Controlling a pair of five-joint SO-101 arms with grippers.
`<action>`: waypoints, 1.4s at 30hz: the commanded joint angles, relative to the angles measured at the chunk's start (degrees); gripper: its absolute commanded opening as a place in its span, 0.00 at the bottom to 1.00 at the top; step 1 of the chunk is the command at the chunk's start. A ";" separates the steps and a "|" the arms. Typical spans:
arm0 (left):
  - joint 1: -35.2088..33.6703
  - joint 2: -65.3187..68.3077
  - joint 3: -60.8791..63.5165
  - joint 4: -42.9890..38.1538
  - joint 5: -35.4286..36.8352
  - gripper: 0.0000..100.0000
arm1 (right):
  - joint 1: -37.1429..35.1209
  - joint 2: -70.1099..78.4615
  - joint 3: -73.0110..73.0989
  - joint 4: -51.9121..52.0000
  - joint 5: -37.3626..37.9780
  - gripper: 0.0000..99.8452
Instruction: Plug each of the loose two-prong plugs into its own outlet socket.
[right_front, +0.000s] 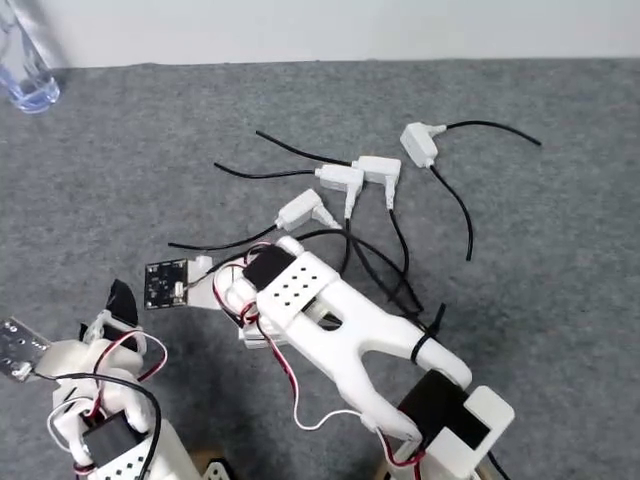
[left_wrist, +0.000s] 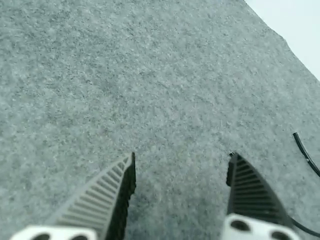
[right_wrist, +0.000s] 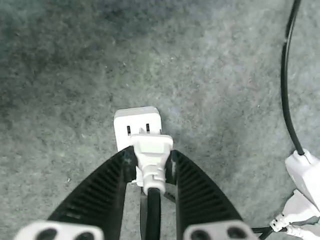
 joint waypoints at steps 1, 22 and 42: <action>0.09 -0.18 -0.31 0.26 -0.26 0.28 | -0.92 -0.66 -0.26 1.10 0.09 0.01; 0.09 -0.18 -0.31 0.26 -0.35 0.28 | -2.33 -0.31 -0.35 2.51 0.26 0.01; 0.09 -0.18 -0.31 0.26 -0.35 0.28 | -0.57 -0.13 -5.45 4.88 2.29 0.01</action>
